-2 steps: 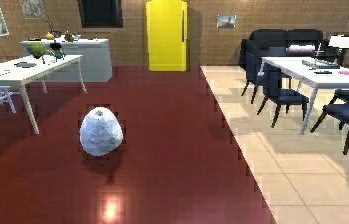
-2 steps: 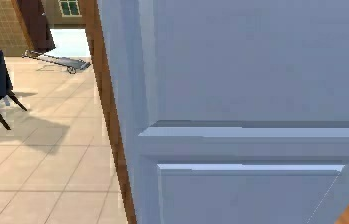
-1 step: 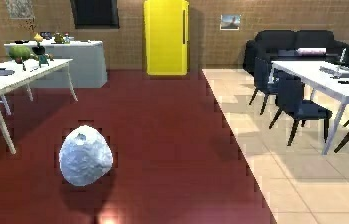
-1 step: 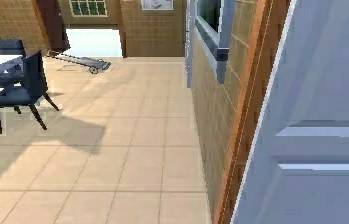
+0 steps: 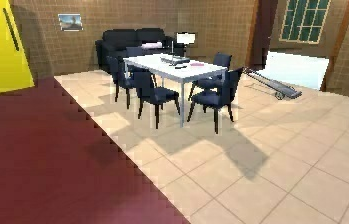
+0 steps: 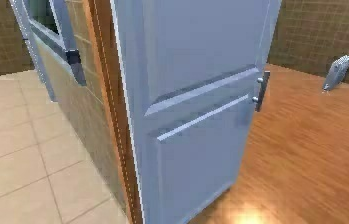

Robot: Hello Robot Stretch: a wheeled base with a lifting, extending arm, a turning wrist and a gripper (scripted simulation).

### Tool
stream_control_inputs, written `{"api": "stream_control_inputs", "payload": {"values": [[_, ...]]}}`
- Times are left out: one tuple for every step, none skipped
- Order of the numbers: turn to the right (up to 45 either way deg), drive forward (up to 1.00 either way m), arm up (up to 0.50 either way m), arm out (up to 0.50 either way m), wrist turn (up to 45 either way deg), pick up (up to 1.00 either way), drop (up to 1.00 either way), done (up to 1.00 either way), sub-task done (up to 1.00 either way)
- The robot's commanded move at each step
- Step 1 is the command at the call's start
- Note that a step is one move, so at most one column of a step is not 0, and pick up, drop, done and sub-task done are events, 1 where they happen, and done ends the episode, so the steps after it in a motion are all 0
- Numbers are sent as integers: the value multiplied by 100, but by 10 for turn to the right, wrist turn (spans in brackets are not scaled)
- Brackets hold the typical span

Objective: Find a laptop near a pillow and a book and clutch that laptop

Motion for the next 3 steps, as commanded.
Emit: {"api": "stream_control_inputs", "payload": {"values": [[0,45,0,0,0,0,0,0,0],[390,0,0,0,0,0,0,0,0],[0,100,0,0,0,0,0,0,0]]}}
